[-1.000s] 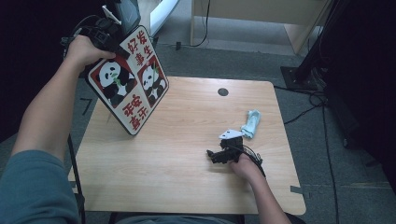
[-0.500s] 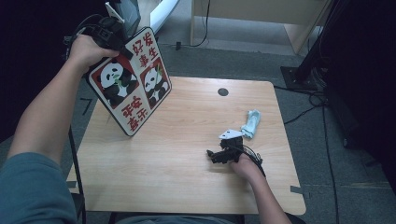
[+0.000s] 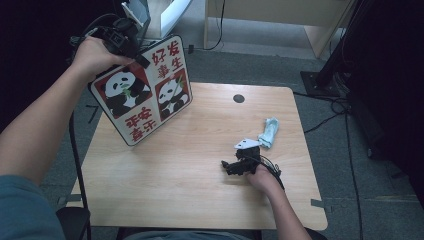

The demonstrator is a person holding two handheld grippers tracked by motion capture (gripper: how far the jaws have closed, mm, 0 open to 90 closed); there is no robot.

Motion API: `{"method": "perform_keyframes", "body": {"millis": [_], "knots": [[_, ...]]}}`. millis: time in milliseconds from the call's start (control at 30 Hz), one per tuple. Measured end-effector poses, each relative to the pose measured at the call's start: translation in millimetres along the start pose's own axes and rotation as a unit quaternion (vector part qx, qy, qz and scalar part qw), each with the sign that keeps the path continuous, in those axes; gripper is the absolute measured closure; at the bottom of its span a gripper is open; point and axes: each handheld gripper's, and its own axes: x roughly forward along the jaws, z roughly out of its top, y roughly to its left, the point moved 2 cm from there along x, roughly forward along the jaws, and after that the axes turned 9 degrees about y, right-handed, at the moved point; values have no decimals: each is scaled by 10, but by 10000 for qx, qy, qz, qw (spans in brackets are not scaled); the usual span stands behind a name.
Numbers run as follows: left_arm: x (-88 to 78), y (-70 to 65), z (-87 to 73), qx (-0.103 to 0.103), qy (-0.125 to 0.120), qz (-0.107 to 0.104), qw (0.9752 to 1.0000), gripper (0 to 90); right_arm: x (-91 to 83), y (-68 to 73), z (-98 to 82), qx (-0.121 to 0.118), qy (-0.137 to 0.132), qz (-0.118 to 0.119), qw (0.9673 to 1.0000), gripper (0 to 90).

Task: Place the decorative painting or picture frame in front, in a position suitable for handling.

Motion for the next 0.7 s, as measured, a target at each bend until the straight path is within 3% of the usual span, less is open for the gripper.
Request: {"method": "perform_keyframes", "body": {"millis": [333, 467, 700], "knots": [[127, -534, -39, 506, 74, -431, 9978, 813, 0, 0, 0, -4, -1, -2, 10000, 0], [188, -688, -55, 612, 65, -618, 9962, 813, 0, 0, 0, -1, -1, -3, 10000, 0], [259, -956, -100, 832, 85, -692, 9941, 809, 0, -1, 0, -4, -1, -2, 10000, 0]]}}
